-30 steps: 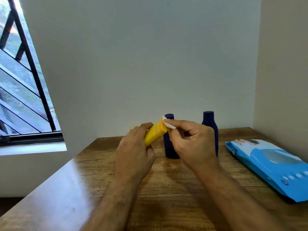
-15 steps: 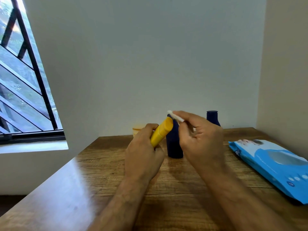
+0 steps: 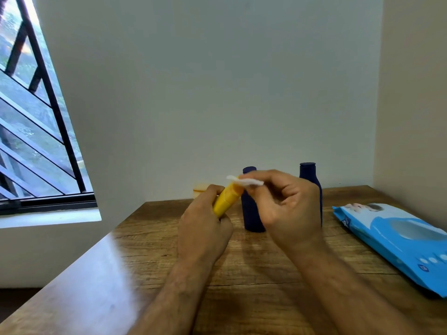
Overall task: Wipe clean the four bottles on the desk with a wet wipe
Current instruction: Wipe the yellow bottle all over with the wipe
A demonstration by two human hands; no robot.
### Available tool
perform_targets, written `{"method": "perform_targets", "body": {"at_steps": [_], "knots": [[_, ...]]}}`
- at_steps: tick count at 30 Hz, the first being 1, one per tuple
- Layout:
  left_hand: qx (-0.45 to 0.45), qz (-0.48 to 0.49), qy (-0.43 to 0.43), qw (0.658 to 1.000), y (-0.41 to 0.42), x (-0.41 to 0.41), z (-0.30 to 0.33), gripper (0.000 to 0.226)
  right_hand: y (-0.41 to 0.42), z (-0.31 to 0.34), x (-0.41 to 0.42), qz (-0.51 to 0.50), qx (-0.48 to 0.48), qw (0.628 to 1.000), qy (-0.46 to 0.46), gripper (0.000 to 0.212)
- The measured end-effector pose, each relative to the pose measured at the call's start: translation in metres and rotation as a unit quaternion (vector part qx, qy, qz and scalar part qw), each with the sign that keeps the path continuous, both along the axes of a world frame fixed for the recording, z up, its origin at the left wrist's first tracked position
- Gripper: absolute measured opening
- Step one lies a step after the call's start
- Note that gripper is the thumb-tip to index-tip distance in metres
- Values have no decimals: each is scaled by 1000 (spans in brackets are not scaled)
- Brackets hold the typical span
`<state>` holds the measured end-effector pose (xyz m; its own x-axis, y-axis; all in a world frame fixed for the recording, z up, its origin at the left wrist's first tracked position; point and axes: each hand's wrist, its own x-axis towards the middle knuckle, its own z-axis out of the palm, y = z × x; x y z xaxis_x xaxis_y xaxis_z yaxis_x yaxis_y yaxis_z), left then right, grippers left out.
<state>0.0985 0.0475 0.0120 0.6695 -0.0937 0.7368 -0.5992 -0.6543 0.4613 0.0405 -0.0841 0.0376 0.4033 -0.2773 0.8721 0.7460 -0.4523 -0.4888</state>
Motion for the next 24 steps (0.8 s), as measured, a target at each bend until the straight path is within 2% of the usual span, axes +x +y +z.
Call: {"method": "perform_targets", "body": {"at_steps": [3, 7, 10, 16, 20, 24], "knots": [[9, -9, -4, 1000, -3, -1, 0, 40, -7, 4, 2, -34, 71, 997, -3, 17], [6, -28, -2, 1000, -3, -1, -2, 38, -5, -5, 4, -48, -43, 997, 40, 25], [9, -23, 2, 1000, 3, 5, -5, 35, -3, -10, 5, -51, -87, 994, 37, 26], [-5, -8, 7, 1000, 3, 5, -4, 37, -4, -7, 3, 15, -94, 995, 7, 26], [-8, -35, 4, 999, 4, 6, -4, 36, -3, -7, 2, -27, -118, 993, 4, 26], [3, -57, -1, 998, 4, 3, -4, 29, -11, -9, 7, -55, -95, 993, 39, 26]]}}
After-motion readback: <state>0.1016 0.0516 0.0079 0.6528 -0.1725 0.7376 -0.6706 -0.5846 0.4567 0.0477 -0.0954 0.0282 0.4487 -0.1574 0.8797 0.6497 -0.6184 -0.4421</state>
